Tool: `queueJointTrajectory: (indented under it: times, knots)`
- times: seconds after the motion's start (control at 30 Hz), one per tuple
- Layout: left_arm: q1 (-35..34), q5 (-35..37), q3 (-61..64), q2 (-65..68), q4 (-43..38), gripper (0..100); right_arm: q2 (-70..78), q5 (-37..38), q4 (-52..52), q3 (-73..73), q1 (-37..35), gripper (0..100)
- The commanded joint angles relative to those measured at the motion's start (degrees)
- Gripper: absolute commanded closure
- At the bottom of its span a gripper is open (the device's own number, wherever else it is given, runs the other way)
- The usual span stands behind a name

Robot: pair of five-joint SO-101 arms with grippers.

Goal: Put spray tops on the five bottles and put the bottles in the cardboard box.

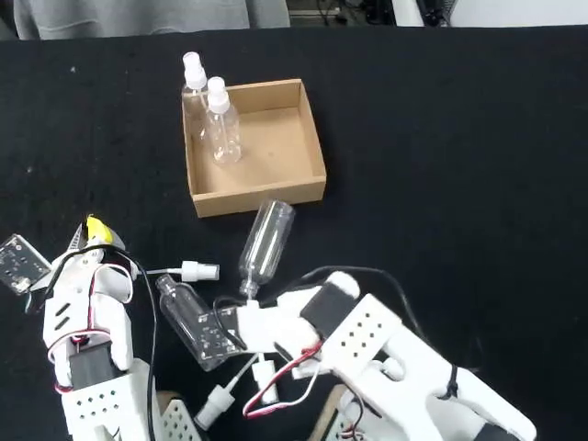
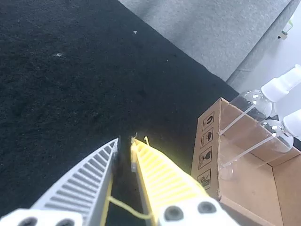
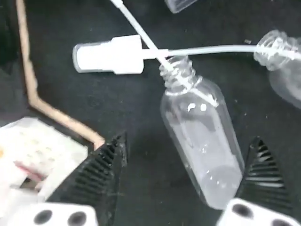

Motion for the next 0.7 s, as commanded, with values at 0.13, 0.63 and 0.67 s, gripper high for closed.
queueJointTrajectory:
  times: [0.13, 0.63, 0.67]
  knots:
    - [-0.40, -0.53, 1.27, -0.35, -0.88, 96, -1.36, 0.70, -10.73, 4.62, -1.05, 65.5]
    - [-0.48, -0.53, 1.27, -0.35, -0.88, 96, -1.36, 0.70, -21.10, 10.24, 6.07, 65.6]
    - [-0.48, -0.53, 1.27, -0.35, -0.88, 96, -1.36, 0.70, -21.10, 10.24, 6.07, 65.6]
